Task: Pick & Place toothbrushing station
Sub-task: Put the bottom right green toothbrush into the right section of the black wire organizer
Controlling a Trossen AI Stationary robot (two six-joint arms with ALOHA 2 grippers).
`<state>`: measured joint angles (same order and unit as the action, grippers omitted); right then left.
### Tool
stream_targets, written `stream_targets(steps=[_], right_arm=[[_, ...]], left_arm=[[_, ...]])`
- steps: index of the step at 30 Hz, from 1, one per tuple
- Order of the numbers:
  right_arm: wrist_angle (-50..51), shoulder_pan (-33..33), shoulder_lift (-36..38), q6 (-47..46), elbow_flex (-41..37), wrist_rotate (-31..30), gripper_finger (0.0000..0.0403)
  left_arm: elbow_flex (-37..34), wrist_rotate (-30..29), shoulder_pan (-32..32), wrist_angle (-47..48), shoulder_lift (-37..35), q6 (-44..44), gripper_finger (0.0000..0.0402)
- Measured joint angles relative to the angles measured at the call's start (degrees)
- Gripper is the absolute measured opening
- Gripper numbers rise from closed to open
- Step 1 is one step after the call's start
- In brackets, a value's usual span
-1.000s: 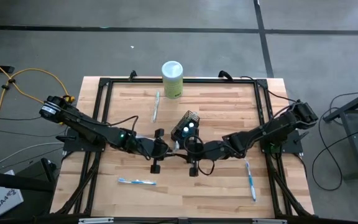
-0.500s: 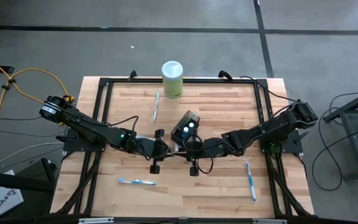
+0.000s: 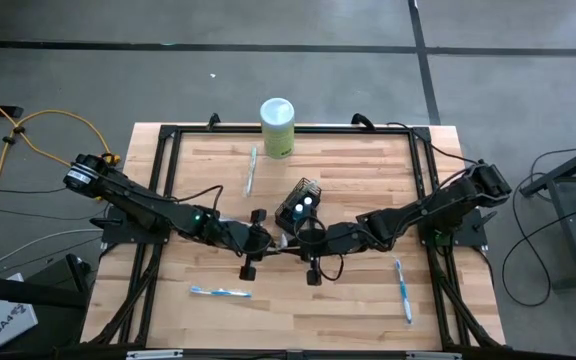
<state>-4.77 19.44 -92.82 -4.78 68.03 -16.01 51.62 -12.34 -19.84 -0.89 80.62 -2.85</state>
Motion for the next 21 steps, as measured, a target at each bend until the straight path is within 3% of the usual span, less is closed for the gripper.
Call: stream_targets(steps=[5, 15, 21], right_arm=[[0.18, 0.00, 0.00, -0.02, 0.00, -0.09, 0.0005], [1.50, -0.02, -0.07, -2.07, -0.04, 1.39, 0.0005], [2.32, 0.61, -0.07, -3.17, -0.04, 1.32, 0.0005]], left_arm=[[0.00, 0.37, 0.34, 0.00, 0.00, 0.06, 0.0050], [0.04, 0.81, 0.32, -1.25, -0.09, 0.34, 0.0127], [0.04, 0.61, 0.33, -1.83, -0.09, 1.05, 0.0134]])
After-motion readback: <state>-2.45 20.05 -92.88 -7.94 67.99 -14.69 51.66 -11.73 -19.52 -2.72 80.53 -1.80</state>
